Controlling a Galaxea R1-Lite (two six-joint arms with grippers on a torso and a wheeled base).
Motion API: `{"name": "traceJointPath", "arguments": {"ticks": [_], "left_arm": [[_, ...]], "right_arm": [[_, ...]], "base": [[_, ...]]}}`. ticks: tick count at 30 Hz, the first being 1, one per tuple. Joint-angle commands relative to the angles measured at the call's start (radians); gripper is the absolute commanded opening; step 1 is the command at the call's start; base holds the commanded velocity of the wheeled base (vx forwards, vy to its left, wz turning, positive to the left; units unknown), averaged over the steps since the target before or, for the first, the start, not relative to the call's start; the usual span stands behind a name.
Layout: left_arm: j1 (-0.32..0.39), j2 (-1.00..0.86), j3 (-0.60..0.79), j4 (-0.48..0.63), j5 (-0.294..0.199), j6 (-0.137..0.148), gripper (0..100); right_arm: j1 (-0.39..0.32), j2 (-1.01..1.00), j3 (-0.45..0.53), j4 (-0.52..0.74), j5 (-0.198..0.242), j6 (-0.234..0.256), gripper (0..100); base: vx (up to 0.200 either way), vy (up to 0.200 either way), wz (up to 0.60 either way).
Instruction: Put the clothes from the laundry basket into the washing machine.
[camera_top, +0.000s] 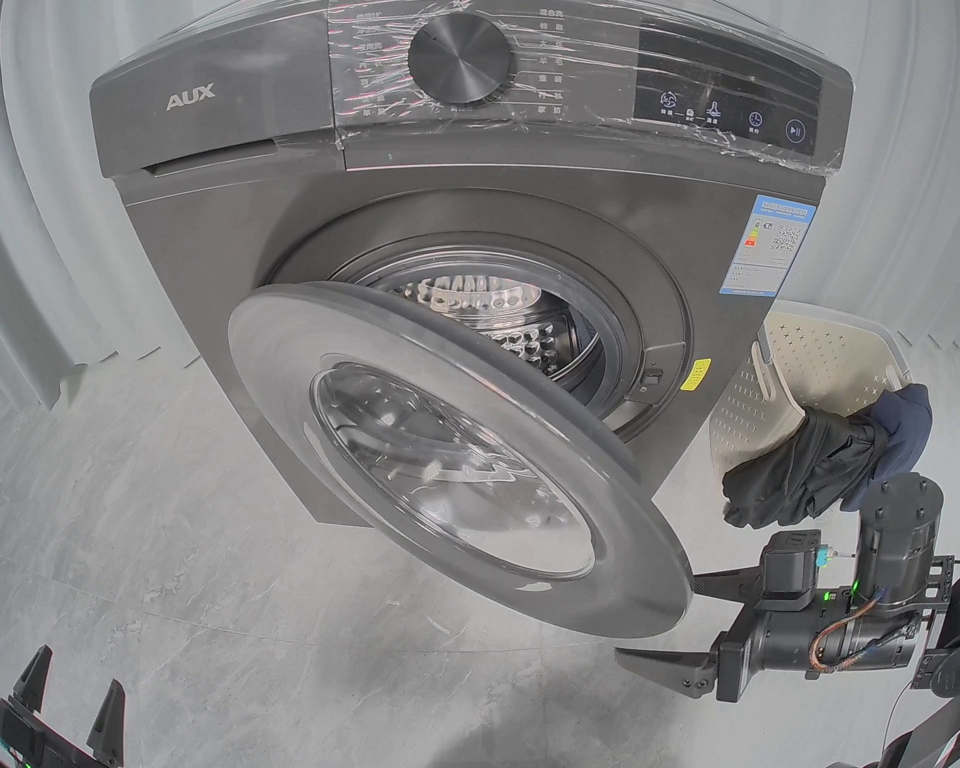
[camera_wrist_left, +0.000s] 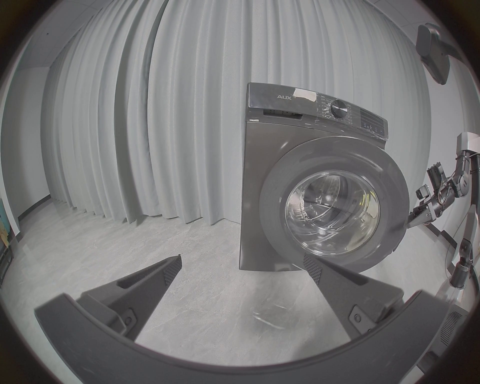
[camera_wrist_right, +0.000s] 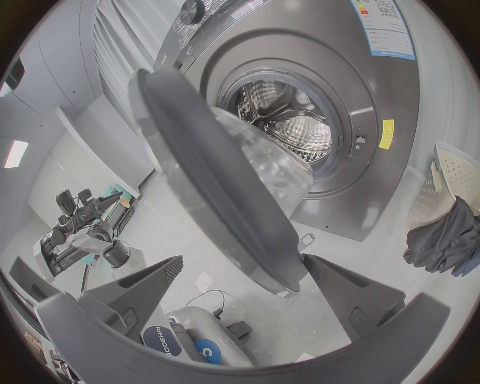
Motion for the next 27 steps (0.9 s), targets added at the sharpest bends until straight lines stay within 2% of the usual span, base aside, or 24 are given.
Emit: {"name": "traceJointPath", "arguments": {"ticks": [1, 4, 9, 11, 13, 15, 17, 18, 20, 23, 27], "left_arm": [[0.0, -0.017, 0.018, 0.0, 0.001, 0.0, 100], [0.0, -0.017, 0.018, 0.0, 0.001, 0.0, 100], [0.0, -0.017, 0.018, 0.0, 0.001, 0.0, 100], [0.0, -0.017, 0.018, 0.0, 0.001, 0.0, 100], [0.0, -0.017, 0.018, 0.0, 0.001, 0.0, 100], [0.0, -0.017, 0.018, 0.0, 0.001, 0.0, 100], [0.0, -0.017, 0.018, 0.0, 0.001, 0.0, 100], [0.0, -0.017, 0.018, 0.0, 0.001, 0.0, 100], [0.0, -0.017, 0.018, 0.0, 0.001, 0.0, 100], [0.0, -0.017, 0.018, 0.0, 0.001, 0.0, 100], [0.0, -0.017, 0.018, 0.0, 0.001, 0.0, 100]], "right_arm": [[0.031, 0.026, 0.001, -0.002, 0.003, 0.004, 100], [0.028, 0.017, 0.017, -0.009, -0.001, 0.005, 100], [0.002, -0.047, 0.122, 0.004, -0.007, -0.009, 100], [-0.026, -0.064, 0.172, 0.005, -0.007, -0.019, 100], [-0.058, -0.063, 0.206, 0.004, -0.007, -0.05, 100], [-0.107, -0.053, 0.211, 0.004, -0.005, -0.064, 100], [-0.135, -0.046, 0.201, 0.004, -0.005, -0.064, 100], [-0.178, -0.001, 0.162, -0.007, -0.007, -0.064, 100], [-0.204, 0.046, 0.1, -0.01, -0.01, -0.056, 100], [-0.211, 0.108, 0.001, -0.015, -0.019, -0.053, 100], [-0.199, 0.163, -0.072, -0.015, -0.028, -0.052, 100]], "base": [[0.0, 0.0, 0.0], [0.0, 0.0, 0.0], [0.0, 0.0, 0.0], [0.0, 0.0, 0.0], [0.0, 0.0, 0.0], [0.0, 0.0, 0.0], [0.0, 0.0, 0.0], [0.0, 0.0, 0.0], [0.0, 0.0, 0.0], [0.0, 0.0, 0.0], [0.0, 0.0, 0.0]]}}
